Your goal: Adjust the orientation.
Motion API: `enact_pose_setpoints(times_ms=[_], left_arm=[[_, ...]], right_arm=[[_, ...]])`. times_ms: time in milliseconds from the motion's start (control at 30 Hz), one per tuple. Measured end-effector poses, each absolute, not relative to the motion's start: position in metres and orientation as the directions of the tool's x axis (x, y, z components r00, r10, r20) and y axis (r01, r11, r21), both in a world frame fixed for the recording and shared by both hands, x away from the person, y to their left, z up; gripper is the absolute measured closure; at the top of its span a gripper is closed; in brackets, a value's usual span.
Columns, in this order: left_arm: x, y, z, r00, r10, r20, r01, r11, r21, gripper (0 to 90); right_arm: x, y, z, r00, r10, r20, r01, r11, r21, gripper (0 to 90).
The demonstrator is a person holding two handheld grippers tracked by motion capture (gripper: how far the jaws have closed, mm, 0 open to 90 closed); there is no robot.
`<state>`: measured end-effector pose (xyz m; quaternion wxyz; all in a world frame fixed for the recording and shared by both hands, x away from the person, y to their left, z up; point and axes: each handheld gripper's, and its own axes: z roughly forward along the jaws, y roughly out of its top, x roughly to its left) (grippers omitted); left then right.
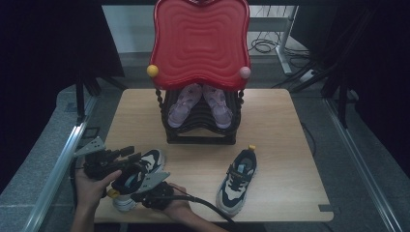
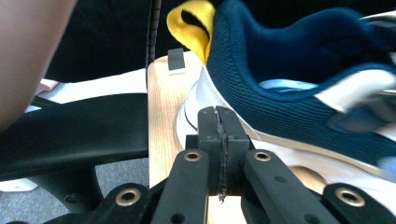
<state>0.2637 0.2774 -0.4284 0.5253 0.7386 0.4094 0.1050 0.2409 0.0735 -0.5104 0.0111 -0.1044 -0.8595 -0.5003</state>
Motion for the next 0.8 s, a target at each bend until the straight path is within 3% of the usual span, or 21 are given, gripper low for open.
enact_pose_setpoints(times_ms=[633, 800], left_arm=[[0.265, 0.269, -0.435, 0.645, 0.714, -0.272, 0.514, -0.142, 0.846, 51.3], [0.266, 0.268, -0.436, 0.647, 0.712, -0.272, 0.518, -0.149, 0.842, 51.1]], right_arm=[[0.238, -0.039, -0.469, -0.94, 0.332, 0.077, 0.213, 0.394, 0.894, 90.0], [0.242, -0.049, -0.465, -0.929, 0.361, 0.079, 0.222, 0.374, 0.901, 90.0]])
